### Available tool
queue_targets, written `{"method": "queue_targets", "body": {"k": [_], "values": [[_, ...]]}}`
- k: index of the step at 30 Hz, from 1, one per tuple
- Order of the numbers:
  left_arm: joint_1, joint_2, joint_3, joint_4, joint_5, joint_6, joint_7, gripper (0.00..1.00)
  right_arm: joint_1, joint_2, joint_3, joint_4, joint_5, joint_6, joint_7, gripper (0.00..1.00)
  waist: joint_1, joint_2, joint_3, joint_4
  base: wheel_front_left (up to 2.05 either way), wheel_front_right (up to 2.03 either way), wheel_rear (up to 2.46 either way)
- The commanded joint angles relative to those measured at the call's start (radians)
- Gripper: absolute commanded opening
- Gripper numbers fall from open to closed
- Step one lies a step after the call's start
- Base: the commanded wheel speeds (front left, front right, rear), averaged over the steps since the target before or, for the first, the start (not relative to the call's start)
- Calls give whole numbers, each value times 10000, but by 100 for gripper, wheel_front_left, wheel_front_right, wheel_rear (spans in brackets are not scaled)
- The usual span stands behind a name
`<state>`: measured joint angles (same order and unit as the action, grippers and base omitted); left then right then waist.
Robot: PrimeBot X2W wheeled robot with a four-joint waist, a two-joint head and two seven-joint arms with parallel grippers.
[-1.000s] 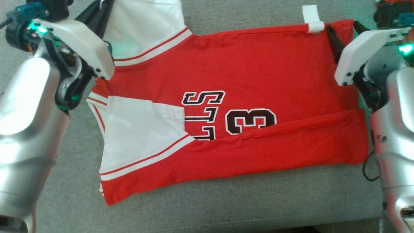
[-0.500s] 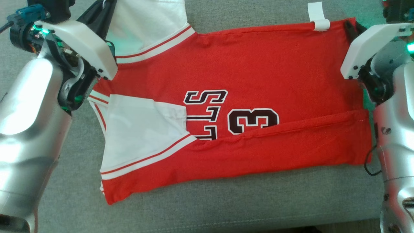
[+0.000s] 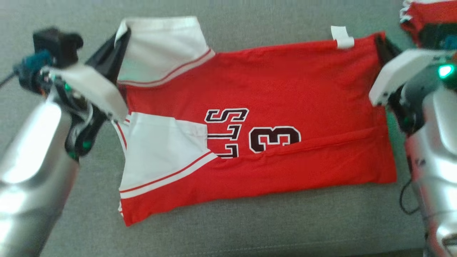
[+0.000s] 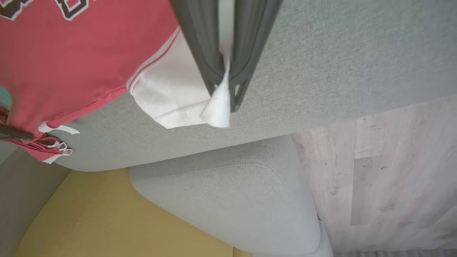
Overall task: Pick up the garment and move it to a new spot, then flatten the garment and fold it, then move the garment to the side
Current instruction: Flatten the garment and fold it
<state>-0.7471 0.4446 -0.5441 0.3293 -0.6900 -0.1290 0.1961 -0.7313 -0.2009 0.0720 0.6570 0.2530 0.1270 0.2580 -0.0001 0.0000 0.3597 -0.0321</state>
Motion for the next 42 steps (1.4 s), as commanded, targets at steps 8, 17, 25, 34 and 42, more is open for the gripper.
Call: {"method": "queue_targets", "body": {"k": [8,17,25,34,42], "values": [[2235,874,649,-1981,-292,692,-805,0,1330,-281,551,-575,758,37,-576,0,1,0,-1400,44,0,0,0],[5053,436,569,-2549,-479,1582,-2099,0,2859,-208,454,-1188,1062,37,-1003,0,1,0,-2095,111,0,0,0],[5816,-294,618,-1559,-594,1674,-3461,0,3875,174,67,-1684,655,37,-1698,3,1,0,-2287,21,0,0,0],[6655,-1002,648,-435,-442,1424,-4459,100,5161,832,-696,-1991,-22,37,-2792,100,1,0,-2660,33,0,0,0],[7483,-1759,1695,-556,76,1955,-4573,100,6267,1299,-1777,-2482,-234,37,-3168,100,1,0,-3119,405,0,0,0]]}}
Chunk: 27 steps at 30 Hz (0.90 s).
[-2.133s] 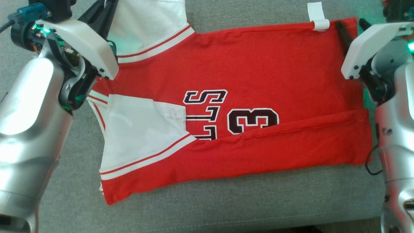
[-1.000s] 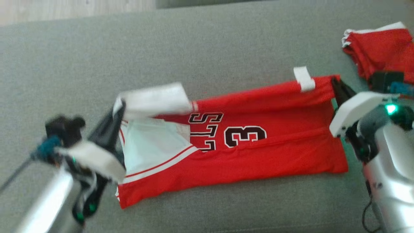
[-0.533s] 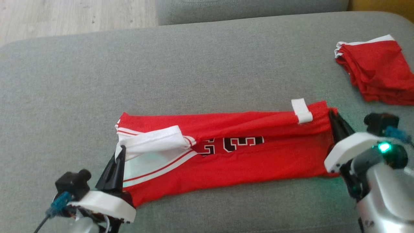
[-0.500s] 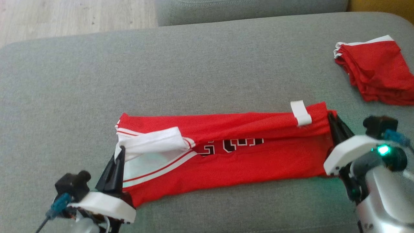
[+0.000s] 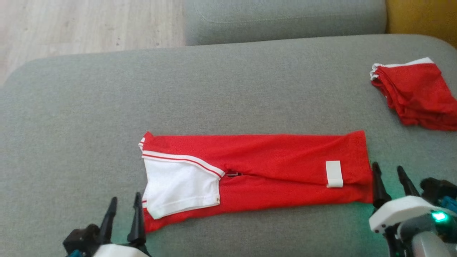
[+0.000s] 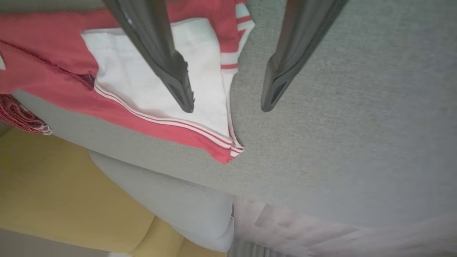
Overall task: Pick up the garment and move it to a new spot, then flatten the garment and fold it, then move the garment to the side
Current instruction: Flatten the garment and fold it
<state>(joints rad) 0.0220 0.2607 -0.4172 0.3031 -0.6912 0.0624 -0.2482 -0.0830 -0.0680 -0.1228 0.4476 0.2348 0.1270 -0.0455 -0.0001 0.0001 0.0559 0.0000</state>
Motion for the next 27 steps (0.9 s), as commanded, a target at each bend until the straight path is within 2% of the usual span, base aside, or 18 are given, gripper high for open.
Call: {"method": "queue_targets", "body": {"k": [1,10,19,27], "values": [[-94,22,597,-416,245,126,-131,100,-137,7,57,-480,-80,37,-98,100,1,-1,-128,134,0,0,0],[531,-146,1601,-1321,1438,749,-134,100,6,135,-550,-789,-658,37,747,100,1,-1,-356,843,0,0,0],[906,-107,1829,-1779,1702,969,-134,100,-372,143,-1780,415,-1702,37,1859,100,1,-1,-256,1713,0,0,0],[952,-123,1824,-1836,1700,1014,-134,100,-594,126,-1811,1105,-1464,37,2858,100,1,-1,-155,1928,0,0,0]]}}
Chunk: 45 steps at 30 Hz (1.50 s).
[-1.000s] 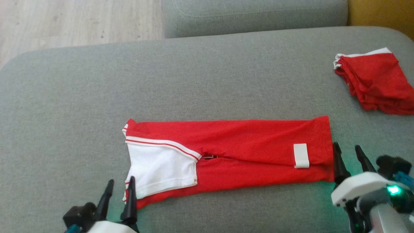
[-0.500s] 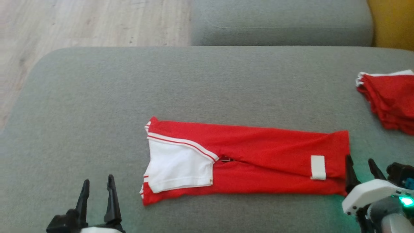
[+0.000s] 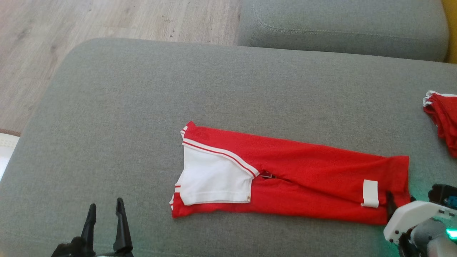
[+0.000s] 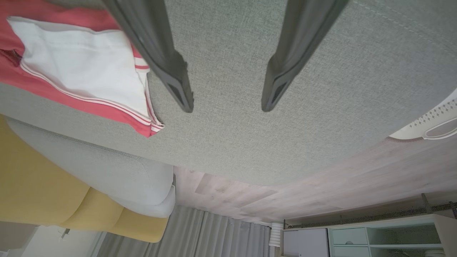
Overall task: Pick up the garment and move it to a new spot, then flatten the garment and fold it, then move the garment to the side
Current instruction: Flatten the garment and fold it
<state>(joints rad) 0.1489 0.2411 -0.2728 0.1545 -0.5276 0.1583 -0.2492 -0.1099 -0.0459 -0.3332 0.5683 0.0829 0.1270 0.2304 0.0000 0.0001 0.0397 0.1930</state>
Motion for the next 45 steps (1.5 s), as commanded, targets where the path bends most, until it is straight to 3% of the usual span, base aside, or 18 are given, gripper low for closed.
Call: {"method": "queue_targets", "body": {"k": [1,3,6,7,11,15,22,27,31,38,45], "values": [[-316,72,387,-367,67,69,-124,100,-355,-114,325,-79,109,37,197,88,0,-1,19,-9,0,0,0],[-327,82,402,-409,82,87,-125,100,-412,-157,387,-82,176,37,305,46,0,-1,40,-44,0,0,0],[-355,76,409,-494,105,114,-125,100,-556,-222,519,-115,305,37,420,8,0,-1,72,-186,0,0,0],[-358,78,412,-524,112,121,-125,100,-615,-257,563,-143,352,37,438,0,0,-1,80,-256,0,0,0],[-360,98,422,-618,137,134,-125,100,-832,-531,686,-420,561,37,561,0,0,-1,93,-616,0,0,0],[-362,83,416,-702,157,156,-125,100,-898,-1204,708,-1022,764,37,828,0,0,-1,106,-1050,0,0,0],[-474,-27,393,-725,183,118,-125,100,-563,-1930,282,-2919,866,37,2006,0,0,-1,299,-1798,0,0,0],[-703,-180,371,-618,302,51,-125,100,-485,-1404,321,-4110,1518,37,2792,0,0,-1,424,-2046,0,0,0],[-799,-275,288,-516,417,-17,-125,100,-577,-989,1137,-4990,2353,37,3422,0,0,-1,397,-2036,0,0,0],[-886,-328,310,-428,505,-128,-126,100,-806,-456,2711,-6228,3928,37,4139,0,0,-1,322,-1561,0,0,0],[-916,-361,294,-408,571,-169,-124,100,-905,-105,4297,-6297,4787,37,4136,0,0,-1,325,-918,0,0,0]]}}
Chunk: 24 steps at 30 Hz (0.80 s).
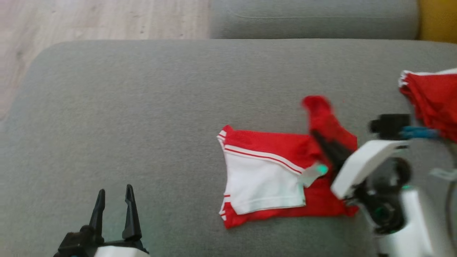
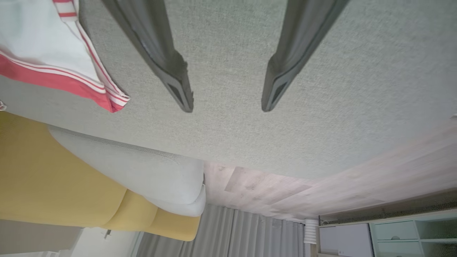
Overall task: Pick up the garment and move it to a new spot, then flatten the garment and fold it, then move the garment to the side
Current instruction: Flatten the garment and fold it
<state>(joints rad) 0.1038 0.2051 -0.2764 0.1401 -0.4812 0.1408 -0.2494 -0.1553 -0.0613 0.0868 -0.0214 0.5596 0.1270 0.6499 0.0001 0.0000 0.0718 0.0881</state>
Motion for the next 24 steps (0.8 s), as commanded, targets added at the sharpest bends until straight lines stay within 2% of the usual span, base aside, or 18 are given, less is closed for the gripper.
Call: {"method": "queue_targets", "body": {"k": [1,8,19,20,21,22,24], "values": [[-469,5,324,-254,108,-1,-122,100,-455,73,397,-316,141,37,-112,0,-1,0,14,241,0,0,0],[-603,-36,232,-119,102,-105,-123,100,-557,107,2194,994,1226,37,-1211,0,-1,0,56,1024,0,0,0],[-625,-138,229,63,125,-164,-123,100,-1467,109,3346,3426,2147,37,-2689,0,-1,0,21,1520,0,0,0],[-618,-141,234,70,129,-167,-123,100,-1537,109,3460,3608,2260,37,-2760,20,-1,0,4,1521,0,0,0],[-609,-140,239,75,135,-172,-123,100,-1604,109,3584,3781,2371,37,-2820,48,-1,0,-13,1515,0,0,0],[-603,-140,241,79,140,-178,-123,100,-1667,109,3701,3942,2480,37,-2878,97,-1,0,-30,1505,0,0,0],[-606,-141,226,93,153,-196,-123,100,-1787,109,3897,4200,2633,37,-3049,100,-1,0,-63,1478,0,0,0]]}}
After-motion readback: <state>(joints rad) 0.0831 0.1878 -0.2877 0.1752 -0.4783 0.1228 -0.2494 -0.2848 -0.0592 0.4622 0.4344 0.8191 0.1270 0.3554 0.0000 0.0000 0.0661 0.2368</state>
